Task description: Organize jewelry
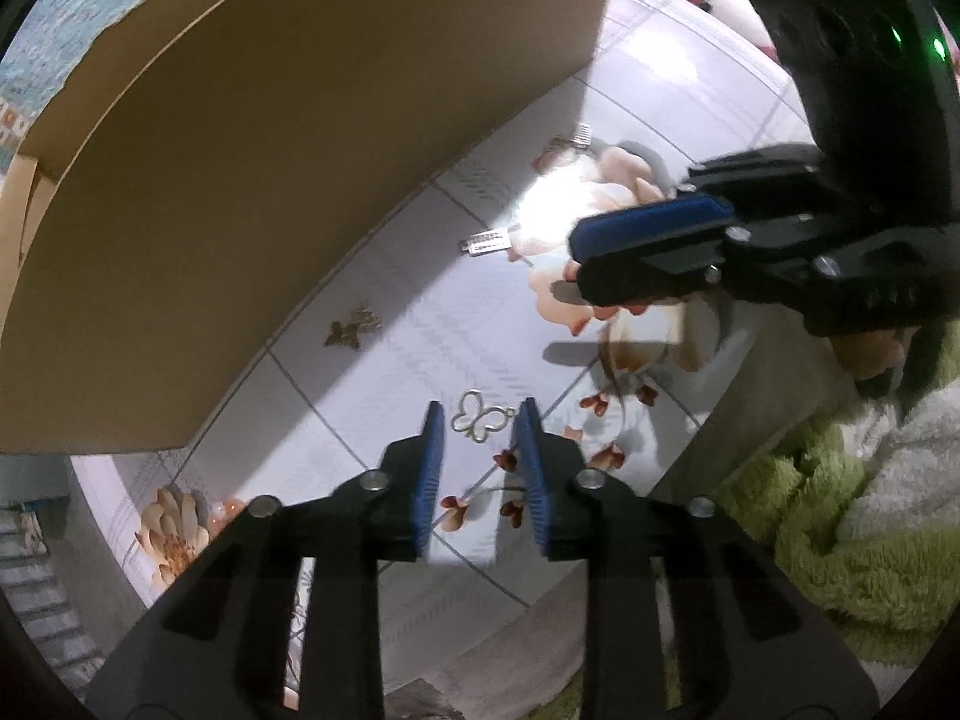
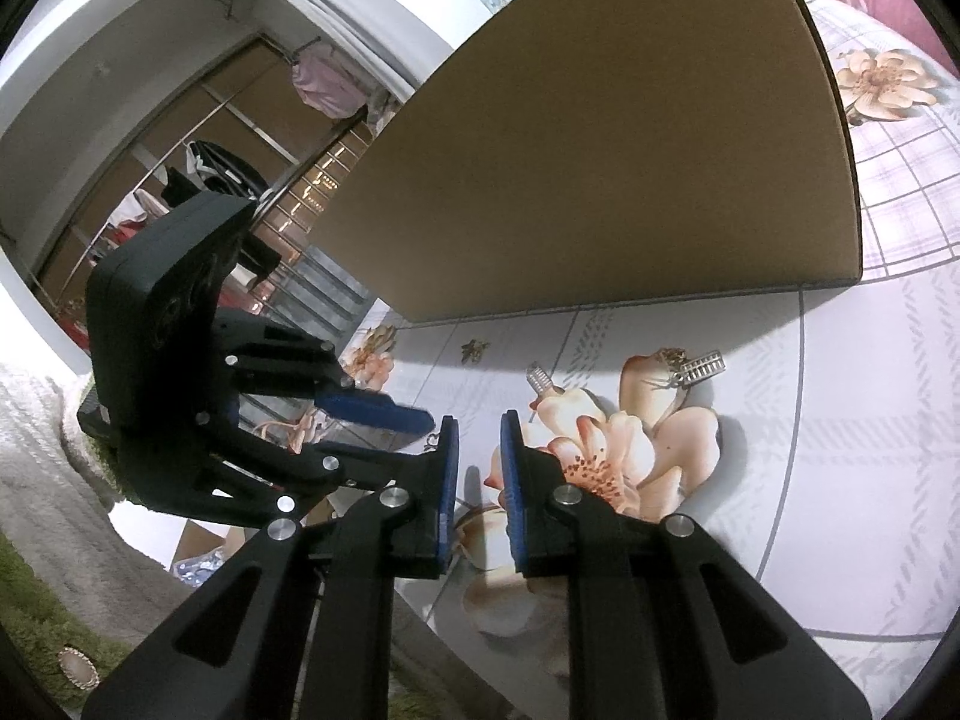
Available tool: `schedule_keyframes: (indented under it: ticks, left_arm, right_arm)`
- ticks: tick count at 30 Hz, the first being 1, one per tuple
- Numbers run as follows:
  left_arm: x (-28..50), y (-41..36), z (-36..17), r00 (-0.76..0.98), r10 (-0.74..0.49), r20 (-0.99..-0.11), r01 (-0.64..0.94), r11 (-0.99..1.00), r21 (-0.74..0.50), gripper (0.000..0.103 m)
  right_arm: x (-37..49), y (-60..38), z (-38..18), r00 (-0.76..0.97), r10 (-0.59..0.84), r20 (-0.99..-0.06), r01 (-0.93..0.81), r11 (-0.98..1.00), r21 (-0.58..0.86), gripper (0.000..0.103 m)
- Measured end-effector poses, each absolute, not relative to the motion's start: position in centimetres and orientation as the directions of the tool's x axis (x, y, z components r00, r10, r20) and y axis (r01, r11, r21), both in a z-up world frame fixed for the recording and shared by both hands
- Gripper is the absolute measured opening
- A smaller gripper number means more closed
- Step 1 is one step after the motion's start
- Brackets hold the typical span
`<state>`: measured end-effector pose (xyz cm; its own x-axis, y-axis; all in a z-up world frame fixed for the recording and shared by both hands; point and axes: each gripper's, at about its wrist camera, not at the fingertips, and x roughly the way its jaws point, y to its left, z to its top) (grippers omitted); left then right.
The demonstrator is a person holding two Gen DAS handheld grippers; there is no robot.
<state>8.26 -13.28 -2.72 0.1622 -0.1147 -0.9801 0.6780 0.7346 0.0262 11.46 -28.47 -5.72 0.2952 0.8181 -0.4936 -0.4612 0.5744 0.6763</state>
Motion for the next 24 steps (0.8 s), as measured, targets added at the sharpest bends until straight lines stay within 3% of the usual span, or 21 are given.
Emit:
schedule_keyframes:
  ticks: [1, 15, 17, 24]
  left_arm:
    - [8.2, -13.4, -2.7, 0.161, -0.114, -0.980, 0.687, 0.726, 0.028, 0.016]
    - [7.9, -13.7, -2.1, 0.166, -0.113, -0.980, 0.685, 0.728, 0.032, 0.015]
    - [8.0, -13.3, -2.0, 0.162, -0.115, -0.980, 0.686, 0.727, 0.028, 0.008]
    - [8.2, -12.9, -1.6, 0.159, -0.131, -0.978, 0.686, 0.728, 0.014, 0.007]
  right_arm:
    - [11.4, -28.5, -5.7, 0.296, 0.819, -0.492, -0.461, 0.574, 0.677, 0.015]
    - [11.4, -28.7, -5.7, 0.299, 0.820, -0.488, -0.462, 0.572, 0.678, 0.015]
    - [11.5, -28.8, -5.8, 0.300, 0.820, -0.488, -0.462, 0.573, 0.677, 0.015]
    - [11.5, -28.8, -5.7, 0.302, 0.818, -0.489, -0.462, 0.574, 0.676, 0.015]
